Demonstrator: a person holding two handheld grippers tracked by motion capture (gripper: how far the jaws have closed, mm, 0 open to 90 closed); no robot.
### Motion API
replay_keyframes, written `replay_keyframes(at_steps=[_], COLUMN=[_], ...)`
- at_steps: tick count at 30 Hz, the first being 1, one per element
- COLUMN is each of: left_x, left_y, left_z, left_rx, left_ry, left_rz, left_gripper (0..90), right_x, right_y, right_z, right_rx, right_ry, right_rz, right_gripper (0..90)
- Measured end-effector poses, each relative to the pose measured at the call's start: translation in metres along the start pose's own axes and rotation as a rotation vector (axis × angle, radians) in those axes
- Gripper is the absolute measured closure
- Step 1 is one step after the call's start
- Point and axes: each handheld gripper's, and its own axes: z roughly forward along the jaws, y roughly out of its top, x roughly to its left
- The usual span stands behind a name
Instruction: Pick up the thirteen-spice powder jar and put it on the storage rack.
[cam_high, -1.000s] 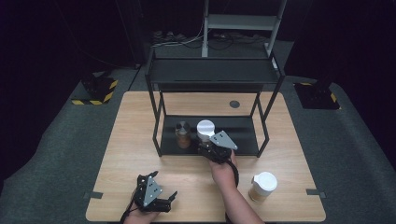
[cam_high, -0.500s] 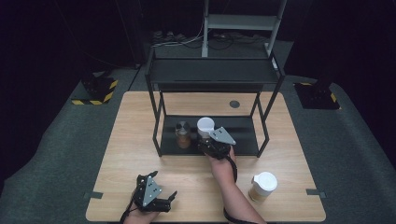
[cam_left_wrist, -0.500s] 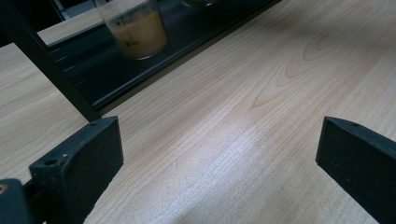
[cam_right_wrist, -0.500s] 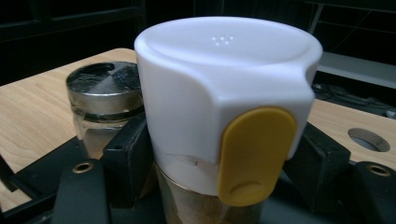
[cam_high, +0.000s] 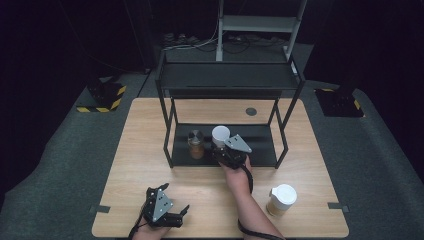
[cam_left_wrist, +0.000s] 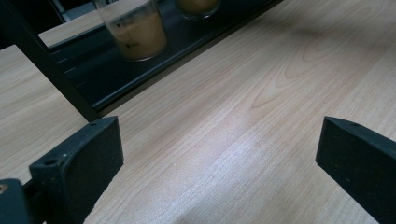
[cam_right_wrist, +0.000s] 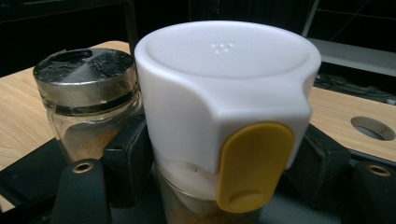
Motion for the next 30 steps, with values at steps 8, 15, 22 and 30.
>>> replay_keyframes(at_steps=[8,15,22,30], left_x=[0.0002,-0.0001,-0.0005,-0.0004], left_y=[-0.0004,-0.0005,-0.0005,-0.0006], left_z=[-0.0002,-0.0003,-0.0004,-0.0004], left_rx=[-0.002,-0.003,-0.003,-0.003], left_ry=[0.000,0.002,0.003,0.003], left_rz=[0.000,0.000,0.002,0.000], left_gripper=[1.1,1.1,1.1,1.1], right_x=[-0.0013,-0.0018,-0.0045,-0.0093], right_y=[-0.0014,-0.0024,-0.0052,-0.0061], right_z=[0.0024,0.0032,0.0038,0.0061], right_rx=[0.009,0.006,-0.002,-0.003], right_ry=[-0.005,-0.005,0.001,0.011], right_rz=[0.010,0.017,0.030,0.040], right_gripper=[30.0,30.0,30.0,29.9])
